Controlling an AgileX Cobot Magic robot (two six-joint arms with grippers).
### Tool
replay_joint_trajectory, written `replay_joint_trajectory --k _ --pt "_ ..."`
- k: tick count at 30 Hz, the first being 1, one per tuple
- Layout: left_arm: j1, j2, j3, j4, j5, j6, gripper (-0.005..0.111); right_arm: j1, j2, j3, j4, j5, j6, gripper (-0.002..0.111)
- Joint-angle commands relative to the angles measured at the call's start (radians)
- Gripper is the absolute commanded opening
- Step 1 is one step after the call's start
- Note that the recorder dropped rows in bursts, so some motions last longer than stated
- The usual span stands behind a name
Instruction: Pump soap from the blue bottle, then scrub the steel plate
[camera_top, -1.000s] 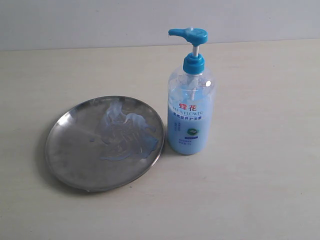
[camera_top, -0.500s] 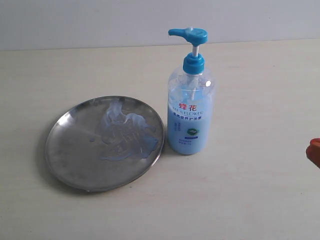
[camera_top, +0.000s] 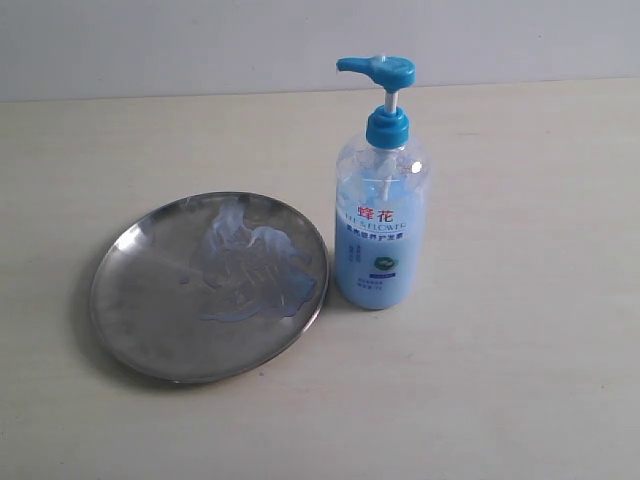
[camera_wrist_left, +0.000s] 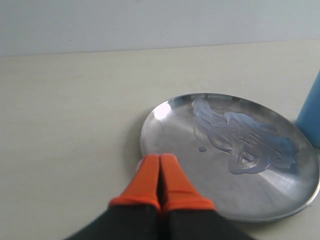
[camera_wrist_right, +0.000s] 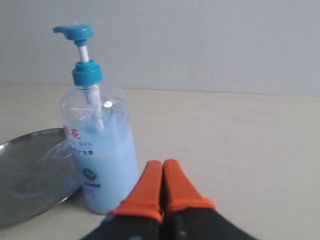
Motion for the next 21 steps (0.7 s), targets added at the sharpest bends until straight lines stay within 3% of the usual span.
replay_joint_trajectory --k 1,8,14,21 --pt "0.000 -0.004 0.003 -0.002 -0.013 0.005 0.000 -0.088 0.000 0.008 -0.007 -0.012 0.002 0.000" --pt "0.000 -0.004 0.003 -0.002 -0.013 0.005 0.000 -0.129 -0.011 0.063 -0.159 -0.053 0.100 0.000" --pt "0.000 -0.004 0.003 -0.002 -0.013 0.005 0.000 -0.140 -0.026 0.063 -0.160 -0.021 0.119 0.000" --pt "0.000 -0.004 0.003 -0.002 -0.013 0.005 0.000 -0.263 -0.026 0.063 0.046 -0.004 -0.125 0.000"
